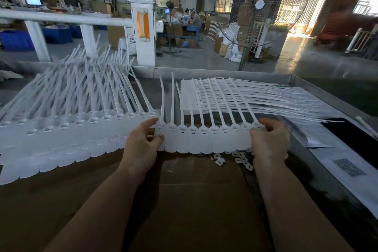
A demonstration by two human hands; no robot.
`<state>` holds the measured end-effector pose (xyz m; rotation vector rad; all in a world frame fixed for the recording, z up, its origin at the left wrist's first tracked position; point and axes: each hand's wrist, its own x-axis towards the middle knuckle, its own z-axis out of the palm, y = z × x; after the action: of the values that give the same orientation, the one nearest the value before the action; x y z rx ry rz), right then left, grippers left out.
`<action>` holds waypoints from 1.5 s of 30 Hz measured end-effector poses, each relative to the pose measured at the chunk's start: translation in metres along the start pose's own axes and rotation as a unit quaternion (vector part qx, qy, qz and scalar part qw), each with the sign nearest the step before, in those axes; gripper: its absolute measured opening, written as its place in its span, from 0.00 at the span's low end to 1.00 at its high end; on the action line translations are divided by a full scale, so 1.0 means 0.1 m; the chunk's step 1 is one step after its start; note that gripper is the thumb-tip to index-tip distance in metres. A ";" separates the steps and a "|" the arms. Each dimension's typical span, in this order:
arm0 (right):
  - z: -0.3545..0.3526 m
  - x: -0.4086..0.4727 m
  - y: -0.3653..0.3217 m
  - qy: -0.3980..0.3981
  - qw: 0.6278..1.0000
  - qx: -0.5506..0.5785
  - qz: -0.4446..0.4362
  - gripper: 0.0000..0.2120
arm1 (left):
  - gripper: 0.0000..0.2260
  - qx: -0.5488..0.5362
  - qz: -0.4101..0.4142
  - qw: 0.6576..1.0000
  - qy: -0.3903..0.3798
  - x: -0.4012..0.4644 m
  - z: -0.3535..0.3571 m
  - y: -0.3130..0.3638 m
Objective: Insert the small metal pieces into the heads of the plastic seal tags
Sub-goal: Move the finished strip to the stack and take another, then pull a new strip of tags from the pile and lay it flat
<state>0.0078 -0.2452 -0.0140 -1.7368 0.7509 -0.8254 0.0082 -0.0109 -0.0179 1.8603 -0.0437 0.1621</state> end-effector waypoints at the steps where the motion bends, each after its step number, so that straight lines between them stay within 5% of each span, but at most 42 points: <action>1: -0.01 0.00 0.00 -0.003 1.000 -0.017 -0.001 0.14 | 0.22 0.004 -0.002 1.000 0.000 0.00 0.00 0.00; 9: -0.05 -0.06 -0.10 -0.022 0.985 -0.154 -0.076 0.13 | 0.22 0.040 0.011 0.999 0.014 0.03 0.02 -0.03; 16: 0.02 -0.26 -0.15 -0.226 0.938 -0.121 -0.231 0.07 | 0.22 0.110 0.030 0.993 0.033 0.05 0.05 -0.06; 30: 0.03 -0.27 -0.15 -0.312 0.901 -0.134 -0.270 0.07 | 0.21 0.140 0.065 0.986 0.059 0.02 0.10 -0.06; 34: 0.00 -0.32 -0.18 -0.374 0.877 -0.124 -0.274 0.07 | 0.20 0.093 0.052 0.991 0.082 0.02 0.07 -0.04; 37: -0.01 -0.38 -0.20 -0.438 0.840 -0.149 -0.285 0.19 | 0.19 0.034 0.032 0.996 0.075 0.02 0.05 -0.02; 41: 0.01 -0.40 -0.17 -0.417 0.797 -0.235 -0.369 0.32 | 0.20 -0.085 -0.005 0.995 0.048 -0.01 0.00 0.04; 45: 0.02 -0.38 -0.12 -0.383 0.772 -0.246 -0.443 0.28 | 0.19 -0.166 -0.034 0.985 0.019 -0.03 -0.01 0.08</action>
<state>-0.0105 -0.2102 -0.0094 -2.6872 -0.5372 -0.3923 0.0043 -0.0119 -0.0107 1.5235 0.0187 0.1339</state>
